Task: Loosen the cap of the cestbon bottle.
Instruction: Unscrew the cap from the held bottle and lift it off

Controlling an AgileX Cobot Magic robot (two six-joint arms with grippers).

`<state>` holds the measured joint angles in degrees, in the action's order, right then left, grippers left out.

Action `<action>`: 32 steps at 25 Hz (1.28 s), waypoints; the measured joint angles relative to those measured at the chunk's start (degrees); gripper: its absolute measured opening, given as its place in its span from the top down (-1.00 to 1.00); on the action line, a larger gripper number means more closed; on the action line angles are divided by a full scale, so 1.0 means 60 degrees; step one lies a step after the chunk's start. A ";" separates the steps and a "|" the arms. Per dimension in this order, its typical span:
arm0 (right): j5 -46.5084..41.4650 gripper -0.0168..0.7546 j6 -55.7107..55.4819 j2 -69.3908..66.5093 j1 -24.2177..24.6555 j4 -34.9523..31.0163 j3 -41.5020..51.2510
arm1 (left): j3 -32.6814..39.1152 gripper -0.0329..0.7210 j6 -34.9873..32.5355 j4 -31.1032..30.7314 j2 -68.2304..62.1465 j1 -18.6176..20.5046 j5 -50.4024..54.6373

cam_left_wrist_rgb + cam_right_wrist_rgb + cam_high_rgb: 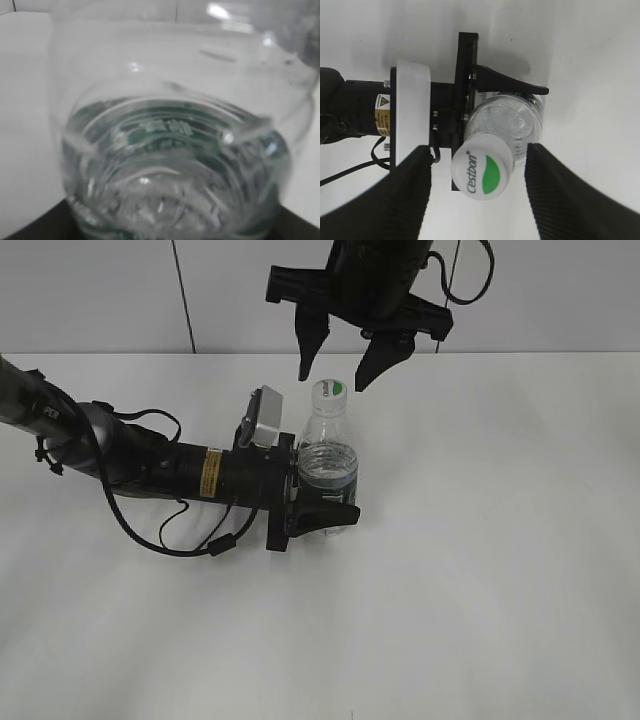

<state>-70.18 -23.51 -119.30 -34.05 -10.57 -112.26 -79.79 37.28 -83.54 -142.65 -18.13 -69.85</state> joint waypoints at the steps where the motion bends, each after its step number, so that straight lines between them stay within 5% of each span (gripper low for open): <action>1: 0.0010 -0.21 -0.0011 0.0000 0.0000 0.0000 0.0000 | 0.0000 -0.18 0.0000 0.0002 0.0000 0.0000 0.0000; 32: 0.0028 -0.22 0.0195 0.0000 0.0000 -0.0026 0.0551 | 0.0000 -0.18 0.0000 0.0067 0.0000 0.0000 0.0055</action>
<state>-70.01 -22.33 -119.30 -34.05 -10.73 -108.95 -79.79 37.28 -83.14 -142.65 -18.13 -69.52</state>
